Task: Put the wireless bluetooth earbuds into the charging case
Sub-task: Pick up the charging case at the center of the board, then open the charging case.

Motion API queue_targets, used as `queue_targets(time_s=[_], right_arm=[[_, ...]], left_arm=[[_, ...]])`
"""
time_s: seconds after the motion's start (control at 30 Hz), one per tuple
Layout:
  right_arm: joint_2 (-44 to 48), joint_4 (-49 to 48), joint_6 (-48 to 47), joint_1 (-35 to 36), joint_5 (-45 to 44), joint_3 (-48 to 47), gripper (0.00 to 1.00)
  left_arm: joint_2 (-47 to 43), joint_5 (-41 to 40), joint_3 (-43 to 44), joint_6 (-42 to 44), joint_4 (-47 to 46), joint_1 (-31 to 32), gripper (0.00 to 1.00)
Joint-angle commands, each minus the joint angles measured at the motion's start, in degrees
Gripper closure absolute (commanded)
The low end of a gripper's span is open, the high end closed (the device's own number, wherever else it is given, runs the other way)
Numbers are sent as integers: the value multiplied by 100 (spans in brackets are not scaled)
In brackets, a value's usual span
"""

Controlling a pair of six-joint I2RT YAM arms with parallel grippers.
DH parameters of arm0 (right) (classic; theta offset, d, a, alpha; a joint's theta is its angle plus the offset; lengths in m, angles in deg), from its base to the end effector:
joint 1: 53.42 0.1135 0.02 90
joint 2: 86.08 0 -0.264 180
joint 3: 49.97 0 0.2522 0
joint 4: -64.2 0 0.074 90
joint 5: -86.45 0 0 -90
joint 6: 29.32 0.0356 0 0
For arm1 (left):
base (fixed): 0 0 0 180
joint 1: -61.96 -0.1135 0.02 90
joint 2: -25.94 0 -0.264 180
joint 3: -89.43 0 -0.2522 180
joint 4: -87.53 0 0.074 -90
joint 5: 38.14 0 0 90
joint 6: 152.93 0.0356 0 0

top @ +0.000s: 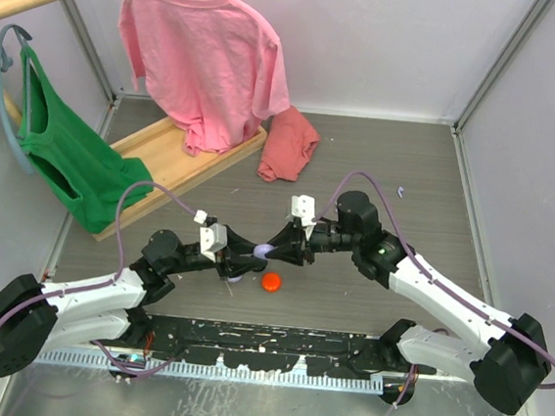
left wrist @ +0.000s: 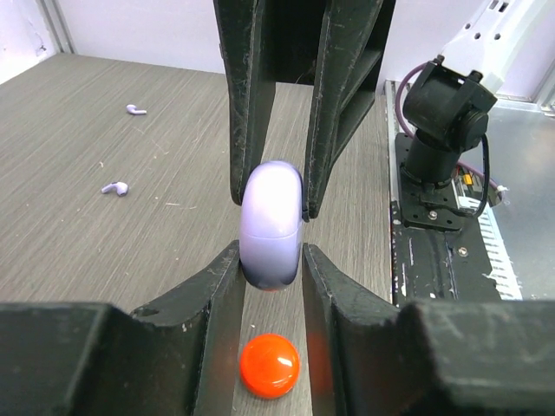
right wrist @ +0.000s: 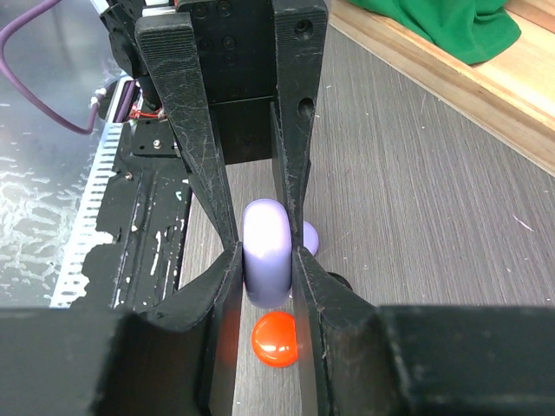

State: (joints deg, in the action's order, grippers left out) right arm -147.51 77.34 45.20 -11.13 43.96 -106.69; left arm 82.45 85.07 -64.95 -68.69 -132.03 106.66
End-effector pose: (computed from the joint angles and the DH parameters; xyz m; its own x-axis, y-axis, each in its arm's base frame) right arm 0.1587 0.1798 0.2946 0.0414 -0.2061 -0.9777 -0.9989 -0.0287 -0.0362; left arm 0.1237 -0.1499 0.2198 0.0089 -0.1270 -0.9919 0.9792 0.2021 -0.0171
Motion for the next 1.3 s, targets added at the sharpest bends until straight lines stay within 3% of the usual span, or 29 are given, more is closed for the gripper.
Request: queue_targets(time_s=[0.0,0.27,0.47,0.53,0.7,0.83,1.27], right_arm=[[-36,-429,46,77,5,-160,97],[-44,-463,15,91,-48,-151,97],[-20,-408,-22,91,-57,-145,94],[-18,-407,-48,90,-69,-122,87],[50,-392,-122,95,-200,-83,70],[164,-323,-238,94,-417,-73,62],[483,-207,-186,94,-978,-115,51]], left_arm=[[-33,-56,89,-105,-387,-6,67],[-19,-64,89,-136,-425,-11,70],[-10,-53,89,-107,-415,-6,92],[-4,-26,89,-71,-409,-11,99],[-15,97,56,149,-422,-9,100],[-75,216,-14,352,-496,-8,100],[-87,518,-61,679,-460,2,100]])
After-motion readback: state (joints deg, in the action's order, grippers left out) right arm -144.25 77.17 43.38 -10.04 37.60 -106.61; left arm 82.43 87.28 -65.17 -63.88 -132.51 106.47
